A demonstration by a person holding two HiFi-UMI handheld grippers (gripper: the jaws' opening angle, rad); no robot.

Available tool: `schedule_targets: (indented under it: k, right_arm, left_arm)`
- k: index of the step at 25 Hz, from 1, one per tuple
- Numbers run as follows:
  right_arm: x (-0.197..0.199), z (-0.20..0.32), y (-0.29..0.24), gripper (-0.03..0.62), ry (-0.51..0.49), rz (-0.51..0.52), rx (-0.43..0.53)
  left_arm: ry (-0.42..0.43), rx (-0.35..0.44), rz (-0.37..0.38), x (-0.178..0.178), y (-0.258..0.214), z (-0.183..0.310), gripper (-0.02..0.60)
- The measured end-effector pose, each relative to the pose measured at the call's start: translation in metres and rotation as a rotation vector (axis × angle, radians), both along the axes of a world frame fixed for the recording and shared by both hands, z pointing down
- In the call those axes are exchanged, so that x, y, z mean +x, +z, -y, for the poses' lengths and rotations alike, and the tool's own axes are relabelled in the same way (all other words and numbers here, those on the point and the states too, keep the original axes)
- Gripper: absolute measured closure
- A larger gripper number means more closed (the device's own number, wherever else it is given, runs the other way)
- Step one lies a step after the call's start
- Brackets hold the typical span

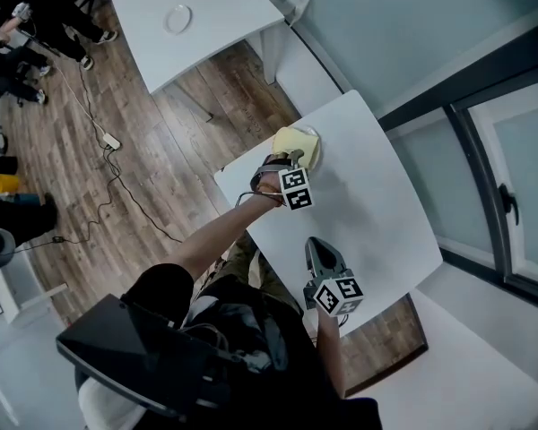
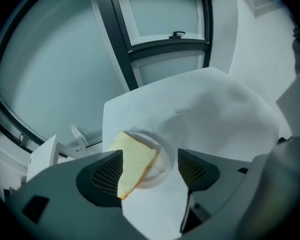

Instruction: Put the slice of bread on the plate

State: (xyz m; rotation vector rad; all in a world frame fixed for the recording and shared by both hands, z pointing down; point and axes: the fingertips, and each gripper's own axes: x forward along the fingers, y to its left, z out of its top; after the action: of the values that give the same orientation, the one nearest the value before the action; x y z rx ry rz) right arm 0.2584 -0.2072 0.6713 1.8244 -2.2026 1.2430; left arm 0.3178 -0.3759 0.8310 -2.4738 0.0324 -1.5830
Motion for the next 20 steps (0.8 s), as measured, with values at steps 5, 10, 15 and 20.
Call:
schedule_targets:
  k: [5, 10, 15, 20]
  right_arm:
    - [0.003, 0.009, -0.015, 0.585, 0.009, -0.040, 0.042]
    - [0.008, 0.023, -0.034, 0.586, 0.013, -0.110, 0.109]
    - [0.003, 0.034, -0.057, 0.585, 0.018, -0.176, 0.183]
    - [-0.018, 0.038, -0.077, 0.585, -0.011, -0.221, 0.244]
  left_arm:
    - [-0.164, -0.252, -0.280, -0.023, -0.056, -0.035, 0.301]
    - [-0.367, -0.358, -0.551, -0.080, -0.131, -0.049, 0.536]
    - [-0.459, -0.363, -0.691, -0.134, -0.191, -0.073, 0.575]
    - [-0.518, -0.332, -0.737, -0.172, -0.213, -0.094, 0.575]
